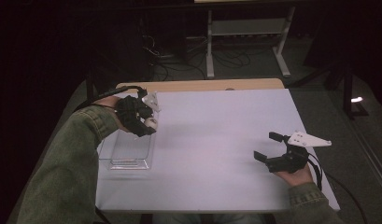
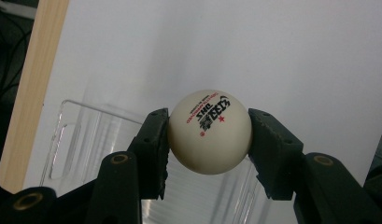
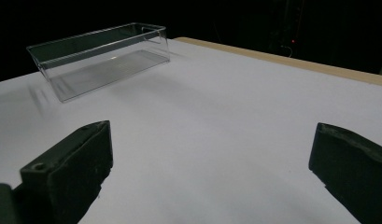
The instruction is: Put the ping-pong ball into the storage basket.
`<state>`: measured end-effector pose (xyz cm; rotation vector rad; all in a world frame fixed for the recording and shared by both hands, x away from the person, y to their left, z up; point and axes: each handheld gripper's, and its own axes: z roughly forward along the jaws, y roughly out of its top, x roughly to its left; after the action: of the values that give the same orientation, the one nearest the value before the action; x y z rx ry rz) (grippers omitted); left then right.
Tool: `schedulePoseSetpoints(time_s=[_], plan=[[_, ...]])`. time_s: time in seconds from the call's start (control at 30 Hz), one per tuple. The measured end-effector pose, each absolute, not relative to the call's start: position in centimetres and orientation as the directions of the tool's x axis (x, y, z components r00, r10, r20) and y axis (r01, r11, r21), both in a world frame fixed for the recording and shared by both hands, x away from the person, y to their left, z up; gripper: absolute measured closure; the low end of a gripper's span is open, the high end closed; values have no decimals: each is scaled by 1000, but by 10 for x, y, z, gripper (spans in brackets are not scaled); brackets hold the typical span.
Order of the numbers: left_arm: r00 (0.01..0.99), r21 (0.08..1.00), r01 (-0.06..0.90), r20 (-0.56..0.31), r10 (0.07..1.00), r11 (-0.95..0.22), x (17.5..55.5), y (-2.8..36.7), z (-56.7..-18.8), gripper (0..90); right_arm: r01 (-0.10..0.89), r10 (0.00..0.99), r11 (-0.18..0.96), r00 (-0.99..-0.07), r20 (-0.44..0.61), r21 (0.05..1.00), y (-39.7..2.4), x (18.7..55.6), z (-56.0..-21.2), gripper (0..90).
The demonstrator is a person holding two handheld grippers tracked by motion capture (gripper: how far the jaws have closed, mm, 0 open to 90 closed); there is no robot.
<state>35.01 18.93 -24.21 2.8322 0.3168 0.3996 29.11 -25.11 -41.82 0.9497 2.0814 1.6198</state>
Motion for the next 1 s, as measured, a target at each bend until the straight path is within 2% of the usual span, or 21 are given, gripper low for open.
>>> schedulePoseSetpoints(time_s=[0.3, 1.0], plan=[[926, 260, 226, 241, 290, -939, 356, 206, -246, 502, 297, 681, 129, -720, 134, 946, -251, 291, -418, 0], [918, 240, 228, 269, 290, -944, 349, 223, -249, 502, 294, 674, 138, -728, 128, 946, -249, 291, -418, 0]])
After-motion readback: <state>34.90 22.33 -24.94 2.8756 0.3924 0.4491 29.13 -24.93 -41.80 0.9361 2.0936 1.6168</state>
